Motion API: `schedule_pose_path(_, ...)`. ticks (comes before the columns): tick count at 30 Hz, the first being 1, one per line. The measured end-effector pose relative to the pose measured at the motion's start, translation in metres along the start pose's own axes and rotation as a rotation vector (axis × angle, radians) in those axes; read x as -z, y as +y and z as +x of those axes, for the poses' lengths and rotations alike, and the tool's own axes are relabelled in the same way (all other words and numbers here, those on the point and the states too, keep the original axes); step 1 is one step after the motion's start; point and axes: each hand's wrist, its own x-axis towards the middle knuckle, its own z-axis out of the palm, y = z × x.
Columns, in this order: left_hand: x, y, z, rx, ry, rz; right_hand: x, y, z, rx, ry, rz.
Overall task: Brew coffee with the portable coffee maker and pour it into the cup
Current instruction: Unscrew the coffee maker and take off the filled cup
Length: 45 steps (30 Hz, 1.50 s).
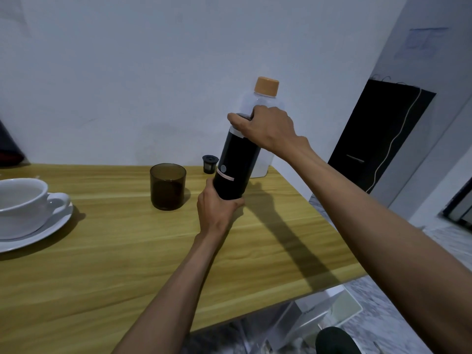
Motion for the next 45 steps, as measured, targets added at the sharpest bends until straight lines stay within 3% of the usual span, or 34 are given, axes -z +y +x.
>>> schedule_pose_path(6,-0.002,0.002,0.001,-0.021,-0.003,0.072,0.0,0.008,-0.003,0.034,0.037,0.015)
schedule_pose_path(12,-0.005,0.001,-0.001,0.033,-0.222,0.337,0.004,0.034,-0.004,0.086,0.088,-0.07)
schedule_pose_path(20,-0.01,-0.003,-0.007,-0.05,-0.408,0.713,0.004,0.077,-0.006,0.12,0.047,-0.201)
schedule_pose_path(28,-0.01,-0.004,-0.007,-0.058,-0.389,0.707,0.001,0.096,-0.002,0.095,-0.001,-0.2)
schedule_pose_path(35,-0.008,-0.001,-0.006,-0.061,-0.407,0.714,0.008,0.097,0.003,0.025,-0.215,-0.181)
schedule_pose_path(45,-0.005,0.011,-0.006,-0.062,-0.44,0.766,0.017,0.095,0.003,-0.037,-0.247,-0.156)
